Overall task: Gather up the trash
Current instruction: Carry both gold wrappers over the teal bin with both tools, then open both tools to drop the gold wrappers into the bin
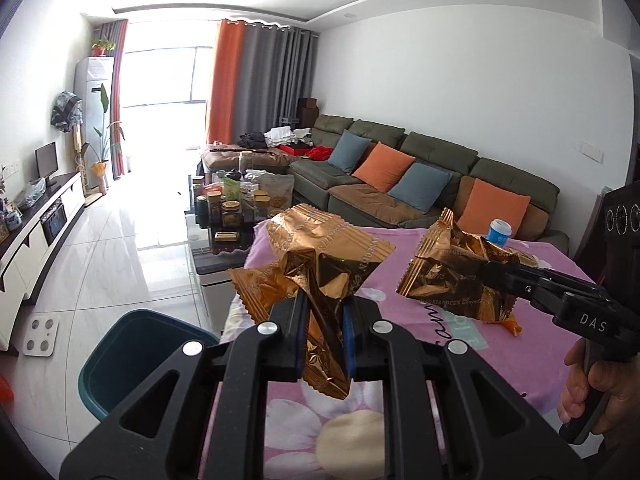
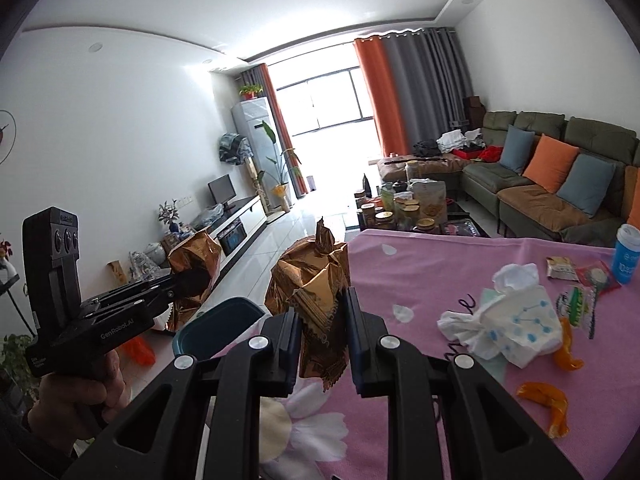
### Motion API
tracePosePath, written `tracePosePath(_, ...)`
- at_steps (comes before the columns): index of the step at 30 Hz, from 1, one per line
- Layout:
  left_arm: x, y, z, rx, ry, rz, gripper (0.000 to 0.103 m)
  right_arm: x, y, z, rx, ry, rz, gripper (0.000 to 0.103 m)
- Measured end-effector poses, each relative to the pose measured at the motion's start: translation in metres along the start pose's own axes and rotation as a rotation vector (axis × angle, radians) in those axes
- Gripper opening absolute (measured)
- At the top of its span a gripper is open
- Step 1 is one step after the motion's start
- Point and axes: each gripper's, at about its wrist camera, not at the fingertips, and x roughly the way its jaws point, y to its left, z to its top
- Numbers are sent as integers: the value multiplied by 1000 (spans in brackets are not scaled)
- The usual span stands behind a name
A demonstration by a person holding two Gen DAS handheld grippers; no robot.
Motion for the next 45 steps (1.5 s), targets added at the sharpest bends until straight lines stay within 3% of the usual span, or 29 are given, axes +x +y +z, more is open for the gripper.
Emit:
tracePosePath(13,-32,90,-16,-80,22,196,14,88,68,21,-137,127,153,19)
tracePosePath(23,-20,163,-46,-163,107,268,14,166,115,22,-244,289,193,19)
tracePosePath(39,61,242,-105,-361,272,255,18,269,163,-7,-299,529,201,20)
tracePosePath(45,82,257,-119,-387,296,260,30,289,166,-15,-290,583,199,27)
